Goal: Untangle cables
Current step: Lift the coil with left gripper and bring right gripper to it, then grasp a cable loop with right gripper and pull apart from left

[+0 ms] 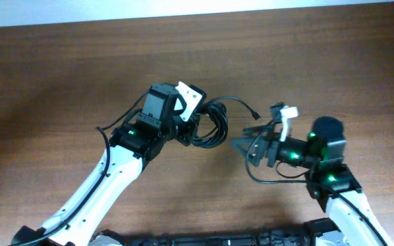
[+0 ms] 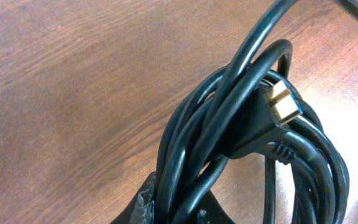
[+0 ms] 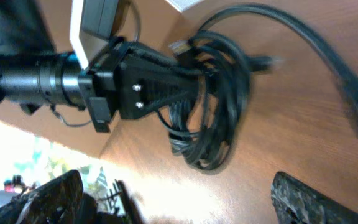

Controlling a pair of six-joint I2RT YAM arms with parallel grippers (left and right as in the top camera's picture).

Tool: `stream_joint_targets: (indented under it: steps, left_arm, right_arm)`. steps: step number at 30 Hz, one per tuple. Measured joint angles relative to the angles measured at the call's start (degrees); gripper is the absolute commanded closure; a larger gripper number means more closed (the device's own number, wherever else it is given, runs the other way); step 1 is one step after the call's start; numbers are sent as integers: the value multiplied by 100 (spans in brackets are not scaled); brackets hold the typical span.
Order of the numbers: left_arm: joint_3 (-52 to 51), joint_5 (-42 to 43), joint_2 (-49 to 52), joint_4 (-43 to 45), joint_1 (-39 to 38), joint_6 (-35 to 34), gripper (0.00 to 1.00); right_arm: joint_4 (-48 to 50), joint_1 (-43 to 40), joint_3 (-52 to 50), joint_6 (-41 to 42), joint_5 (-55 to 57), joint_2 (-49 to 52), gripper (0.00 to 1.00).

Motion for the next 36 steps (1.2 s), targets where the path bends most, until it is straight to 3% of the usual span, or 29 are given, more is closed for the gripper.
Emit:
stream_joint_targets:
  steps: [3, 5, 10, 13, 14, 16, 17, 18, 19, 20, 21, 23, 24, 25, 28, 31, 36]
  left_arm:
    - [0, 267, 0, -37, 0, 114, 100]
    - [0, 286, 0, -52, 44, 122, 100]
    - [15, 435, -7, -96, 116, 59, 100]
    - [15, 817, -7, -334, 92, 48, 100]
    - [15, 1008, -7, -337, 87, 48, 100]
    - [15, 1231, -7, -306, 105, 31, 100]
    - [15, 1261, -7, -284, 116, 28, 100]
    - [11, 1305, -4, -234, 114, 26, 100]
    - [9, 1364, -4, -170, 111, -7, 100]
    - [9, 1440, -4, -70, 90, -85, 100]
    - [9, 1480, 0, -20, 63, -149, 100]
    - [9, 1515, 0, 0, 59, -210, 100]
    - [9, 1515, 0, -4, 61, -212, 100]
    - [9, 1508, 0, -7, 76, -216, 100]
    - [9, 1613, 0, 15, 450, -483, 100]
    - [11, 1878, -2, 2, 1067, -623, 100]
    - [11, 2262, -2, -208, 1202, -643, 100]
  right_arm:
    - [776, 955, 0, 55, 916, 662, 24]
    - [999, 1401, 2, 186, 1644, 874, 44]
    - [1274, 2114, -7, 461, 3493, 990, 45]
    - [1419, 2184, -4, 505, 4116, 990, 73]
    - [1416, 2181, -4, 474, 4205, 990, 74]
    - [1370, 2175, -4, 487, 4207, 988, 73]
    - [1325, 2170, -2, 459, 4168, 990, 68]
    - [1174, 2170, -2, 367, 4096, 992, 33]
    - [1086, 2170, 9, 337, 4048, 1003, 22]
    - [1088, 2181, 20, 313, 3906, 1025, 18]
    - [1104, 2199, 63, 267, 3773, 1027, 21]
    - [1084, 2199, 72, 140, 3692, 1034, 45]
    - [1040, 2184, 72, 74, 3733, 1058, 44]
    - [994, 2170, 72, 26, 3783, 1086, 31]
    - [632, 2218, 92, 0, 3985, 1099, 11]
    - [667, 2208, 87, 11, 4214, 1130, 9]
    - [1270, 2208, 68, 13, 4116, 1139, 9]
